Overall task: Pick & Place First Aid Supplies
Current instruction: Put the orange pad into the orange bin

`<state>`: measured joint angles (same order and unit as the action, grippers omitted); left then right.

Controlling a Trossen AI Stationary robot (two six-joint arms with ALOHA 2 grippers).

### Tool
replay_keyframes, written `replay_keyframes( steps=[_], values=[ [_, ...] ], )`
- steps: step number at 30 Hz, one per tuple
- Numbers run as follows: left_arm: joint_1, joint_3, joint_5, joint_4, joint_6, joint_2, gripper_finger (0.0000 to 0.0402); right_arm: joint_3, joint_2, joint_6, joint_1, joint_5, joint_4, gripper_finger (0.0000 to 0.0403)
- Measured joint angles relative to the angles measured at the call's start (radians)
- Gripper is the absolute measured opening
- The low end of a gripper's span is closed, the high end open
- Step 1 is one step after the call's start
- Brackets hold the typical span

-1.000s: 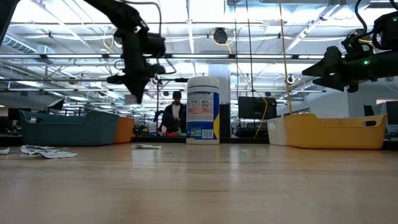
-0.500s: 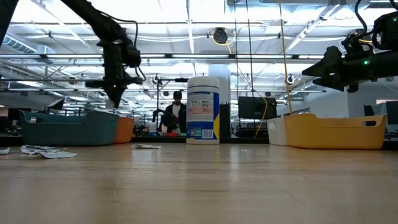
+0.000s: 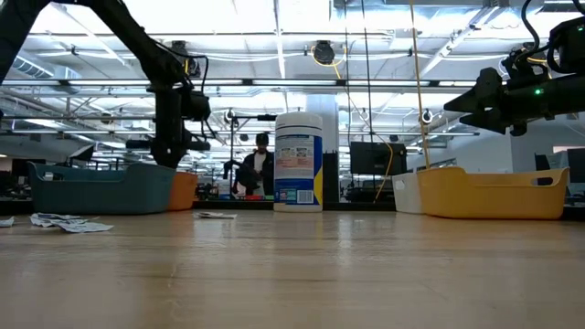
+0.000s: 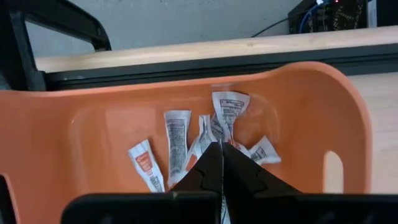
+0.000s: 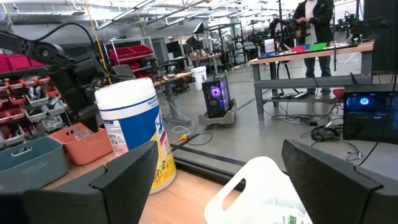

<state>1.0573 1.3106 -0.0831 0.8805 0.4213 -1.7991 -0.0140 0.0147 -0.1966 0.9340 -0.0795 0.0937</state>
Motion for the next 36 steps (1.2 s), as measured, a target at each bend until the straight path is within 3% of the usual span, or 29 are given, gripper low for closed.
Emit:
replay_keyframes(
  steps=[6,13,19,28,36],
  values=[
    [-0.005,0.000,-0.018,-0.019,0.026,-0.003,0.0038,0.000,0.000,0.000,0.000,0.000,0.000,0.0337],
    [-0.005,0.000,-0.012,-0.013,0.028,-0.002,0.0115,0.000,0.000,0.000,0.000,0.000,0.000,0.0337],
    [-0.019,0.059,0.029,0.088,0.083,0.000,0.0165,0.000,0.000,0.000,0.000,0.000,0.000,0.0337],
    [-0.066,0.174,0.022,0.338,0.140,0.001,0.0175,0.000,0.000,0.000,0.000,0.000,0.000,0.0337],
    [-0.147,0.186,0.041,0.437,0.236,0.001,0.0175,0.000,0.000,0.000,0.000,0.000,0.000,0.0337]
  ],
)
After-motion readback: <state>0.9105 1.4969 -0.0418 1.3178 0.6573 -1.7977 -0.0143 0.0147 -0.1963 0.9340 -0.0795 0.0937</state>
